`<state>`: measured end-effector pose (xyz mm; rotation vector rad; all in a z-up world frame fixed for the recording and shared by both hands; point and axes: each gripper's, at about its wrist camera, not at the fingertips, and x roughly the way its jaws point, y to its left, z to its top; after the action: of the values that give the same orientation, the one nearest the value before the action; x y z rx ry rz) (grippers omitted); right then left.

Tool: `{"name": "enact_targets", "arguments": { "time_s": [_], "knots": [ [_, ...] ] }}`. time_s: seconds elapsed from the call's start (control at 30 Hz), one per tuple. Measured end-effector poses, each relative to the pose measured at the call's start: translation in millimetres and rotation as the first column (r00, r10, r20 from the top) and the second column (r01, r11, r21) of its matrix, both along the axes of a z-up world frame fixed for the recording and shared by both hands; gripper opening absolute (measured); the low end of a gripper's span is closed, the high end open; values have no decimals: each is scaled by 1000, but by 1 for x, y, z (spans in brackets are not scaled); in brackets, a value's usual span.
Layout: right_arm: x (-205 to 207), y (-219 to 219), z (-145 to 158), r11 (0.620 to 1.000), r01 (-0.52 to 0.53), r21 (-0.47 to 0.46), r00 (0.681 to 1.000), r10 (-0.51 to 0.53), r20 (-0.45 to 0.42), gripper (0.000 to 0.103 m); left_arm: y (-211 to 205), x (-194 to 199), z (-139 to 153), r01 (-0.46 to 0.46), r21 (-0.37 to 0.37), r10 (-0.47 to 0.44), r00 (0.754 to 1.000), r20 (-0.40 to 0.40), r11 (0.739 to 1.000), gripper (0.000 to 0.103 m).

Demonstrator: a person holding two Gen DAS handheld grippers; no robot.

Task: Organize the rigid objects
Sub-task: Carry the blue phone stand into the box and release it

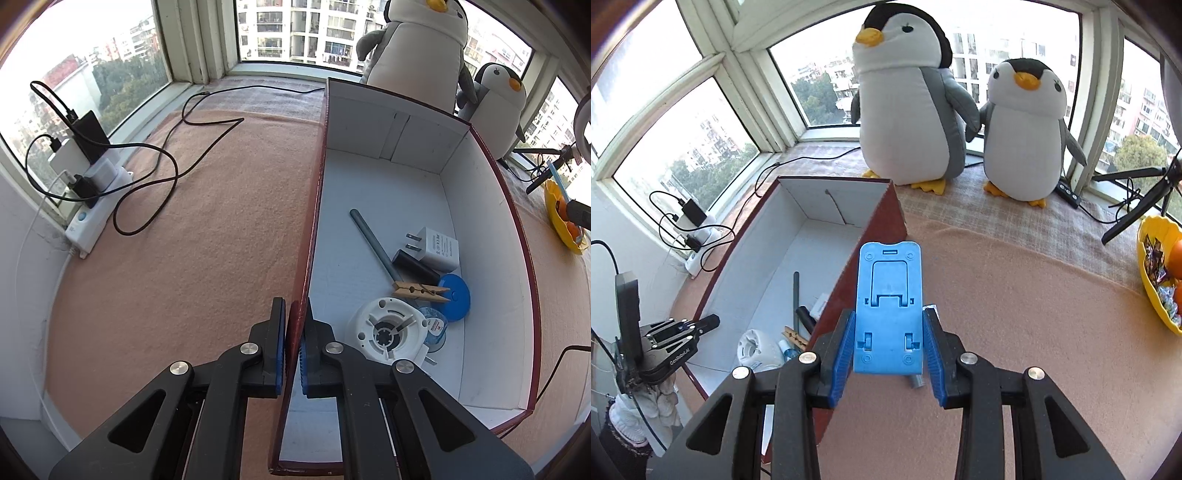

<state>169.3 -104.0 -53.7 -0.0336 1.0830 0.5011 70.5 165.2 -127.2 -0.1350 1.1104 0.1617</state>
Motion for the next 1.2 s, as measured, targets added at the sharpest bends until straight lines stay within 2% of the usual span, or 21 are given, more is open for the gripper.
{"name": "enact_targets", "arguments": {
  "time_s": [0.2, 0.5, 0.87, 1.2],
  "knots": [
    [-18, 46, 16, 994, -112, -19, 992, 113, 53, 33, 0, -1, 0, -3, 2, 3, 1000, 10, 1000, 5],
    [-34, 93, 5, 973, -208, -94, 975, 215, 60, 33, 1, -2, 0, -3, 0, 3, 1000, 14, 1000, 5],
    [-37, 119, -18, 956, -255, -143, 965, 260, 20, 33, 1, -3, 0, -2, -1, 2, 1000, 14, 1000, 5],
    [-37, 126, -28, 951, -266, -156, 963, 268, -3, 33, 1, -3, 0, -2, 0, 2, 1000, 14, 1000, 5]
  ]
}}
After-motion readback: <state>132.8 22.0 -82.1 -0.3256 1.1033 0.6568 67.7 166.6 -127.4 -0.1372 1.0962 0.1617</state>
